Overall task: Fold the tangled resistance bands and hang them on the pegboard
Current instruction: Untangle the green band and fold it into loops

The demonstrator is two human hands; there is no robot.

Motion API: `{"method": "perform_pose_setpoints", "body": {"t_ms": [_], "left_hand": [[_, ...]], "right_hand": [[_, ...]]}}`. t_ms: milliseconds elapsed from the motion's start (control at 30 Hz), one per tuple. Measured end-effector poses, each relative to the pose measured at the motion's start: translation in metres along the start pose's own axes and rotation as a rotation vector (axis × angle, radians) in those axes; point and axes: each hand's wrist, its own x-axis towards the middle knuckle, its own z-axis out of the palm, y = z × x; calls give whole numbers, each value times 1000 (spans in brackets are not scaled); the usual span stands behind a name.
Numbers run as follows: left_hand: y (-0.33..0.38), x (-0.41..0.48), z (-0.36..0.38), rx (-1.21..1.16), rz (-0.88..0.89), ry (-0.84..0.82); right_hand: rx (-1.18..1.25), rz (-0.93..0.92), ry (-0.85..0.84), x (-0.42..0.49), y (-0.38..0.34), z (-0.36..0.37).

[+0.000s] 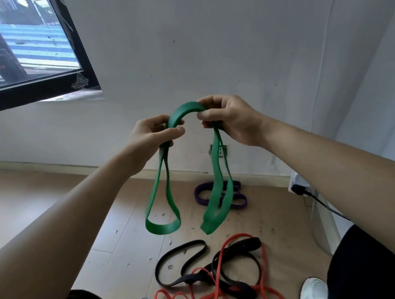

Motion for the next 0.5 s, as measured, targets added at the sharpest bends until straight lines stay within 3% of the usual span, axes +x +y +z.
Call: {"method": "perform_pose_setpoints", "body": {"t_ms": [167, 500], "left_hand": [[7, 1, 7, -1, 80, 54], [16, 1, 19, 151, 76, 59]], "right_hand": [[-194, -102, -15, 1, -1, 13], [-481, -117, 66, -6, -7, 8]]}}
